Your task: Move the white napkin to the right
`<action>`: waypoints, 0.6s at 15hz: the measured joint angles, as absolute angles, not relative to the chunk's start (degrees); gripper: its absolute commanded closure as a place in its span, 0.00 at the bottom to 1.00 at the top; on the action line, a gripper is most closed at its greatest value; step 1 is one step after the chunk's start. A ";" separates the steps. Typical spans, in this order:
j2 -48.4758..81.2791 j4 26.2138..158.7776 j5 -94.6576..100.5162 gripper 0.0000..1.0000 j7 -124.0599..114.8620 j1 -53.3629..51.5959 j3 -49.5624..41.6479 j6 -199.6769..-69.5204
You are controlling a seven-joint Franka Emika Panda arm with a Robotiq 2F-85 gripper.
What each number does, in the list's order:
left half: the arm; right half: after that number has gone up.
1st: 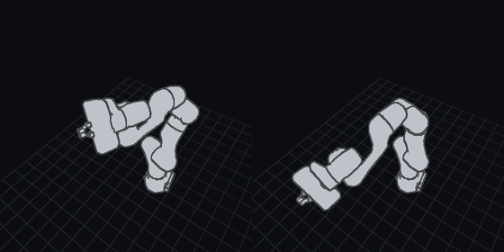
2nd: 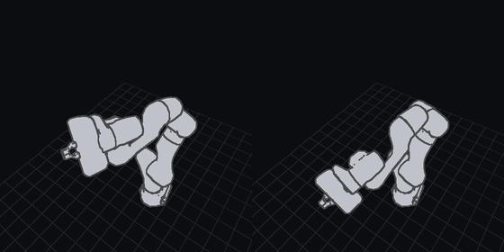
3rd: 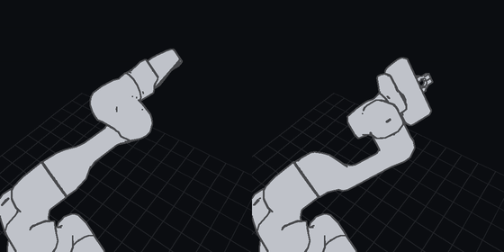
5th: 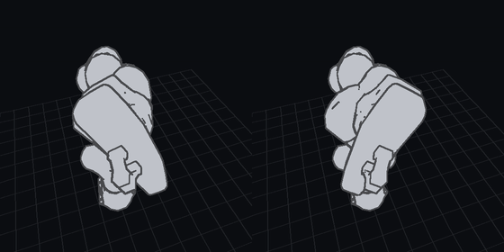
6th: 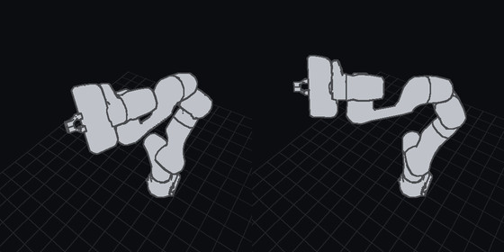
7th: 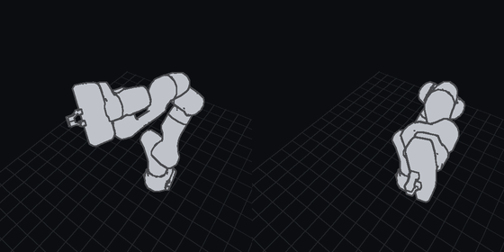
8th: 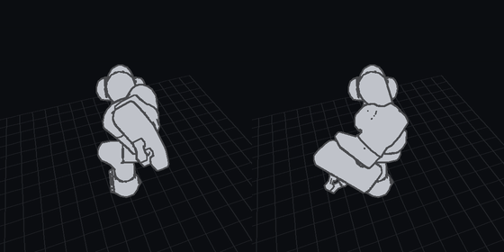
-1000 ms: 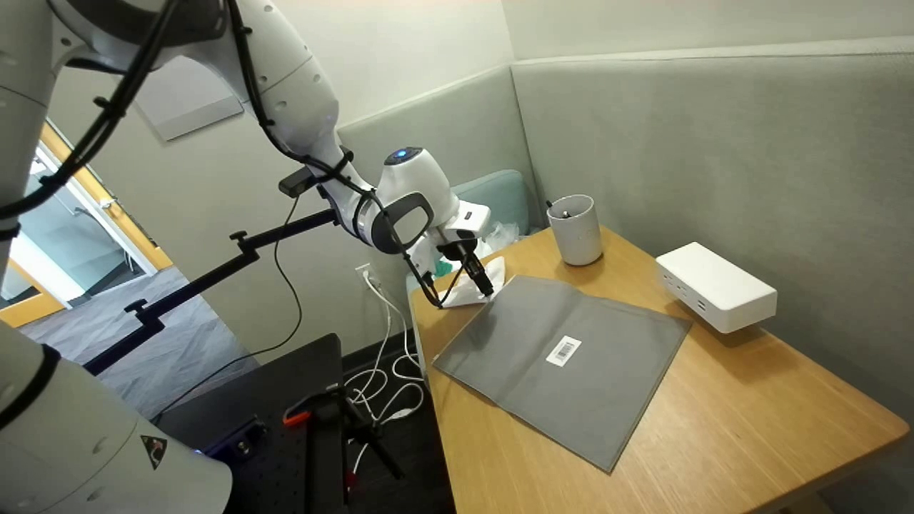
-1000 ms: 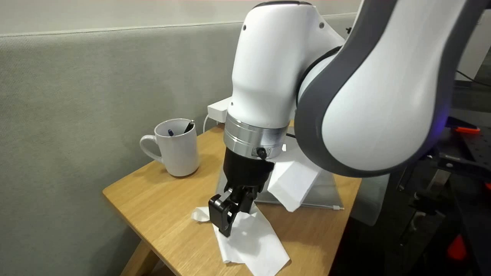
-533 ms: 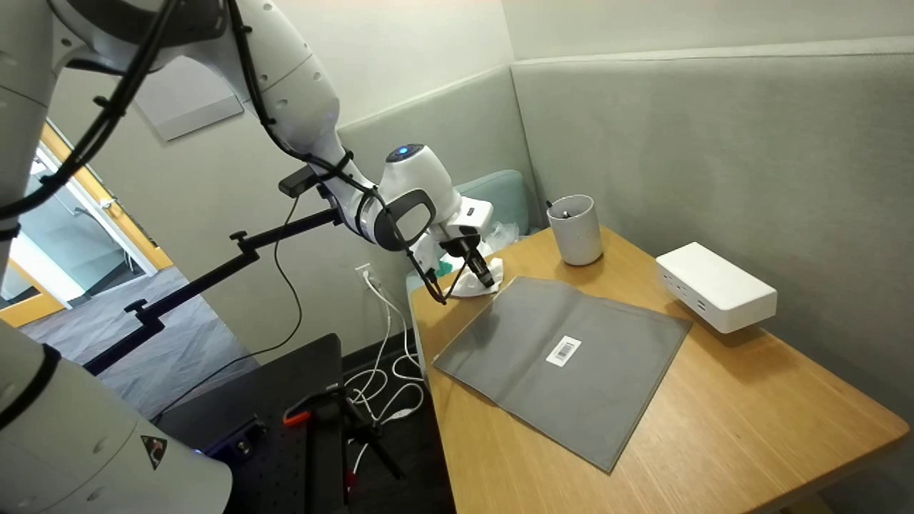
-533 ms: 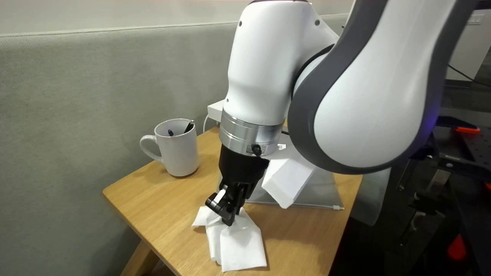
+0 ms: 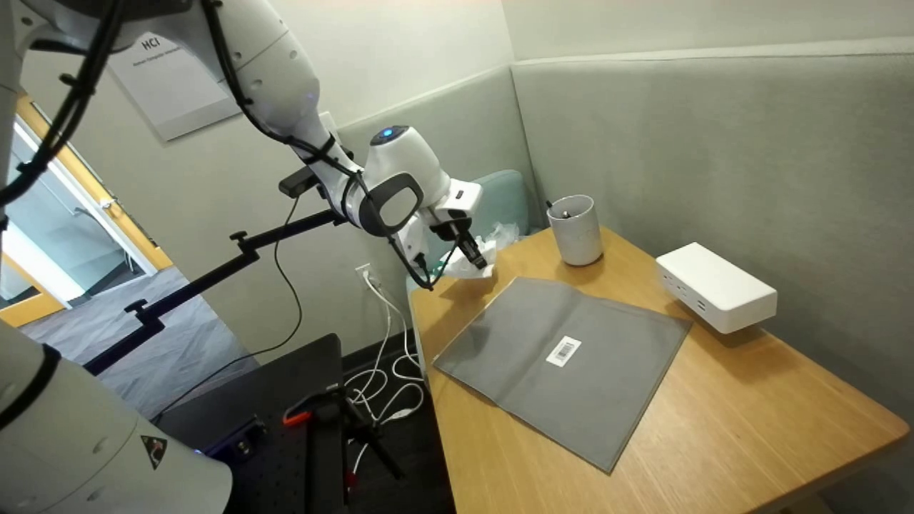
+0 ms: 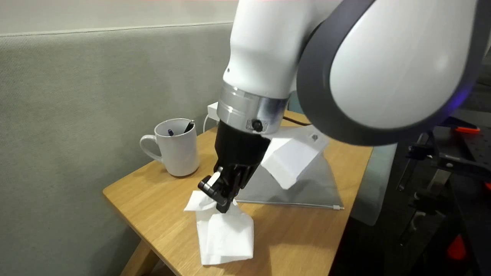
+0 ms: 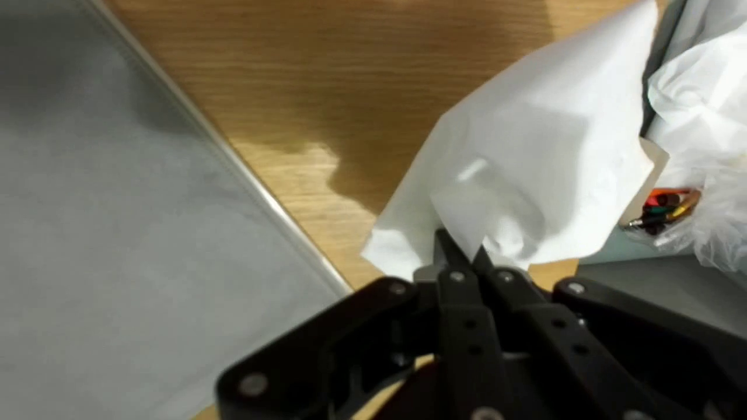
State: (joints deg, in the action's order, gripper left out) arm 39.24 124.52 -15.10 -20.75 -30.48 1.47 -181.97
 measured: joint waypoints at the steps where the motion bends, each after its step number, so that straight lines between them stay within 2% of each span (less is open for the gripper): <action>1: 36.99 126.41 -15.80 1.00 -20.86 -30.50 1.13 -182.69; 5: 26.95 135.50 -17.93 1.00 -22.04 -30.93 -4.24 -184.31; 9: 20.38 142.80 -19.07 1.00 -22.07 -32.21 -15.35 -184.65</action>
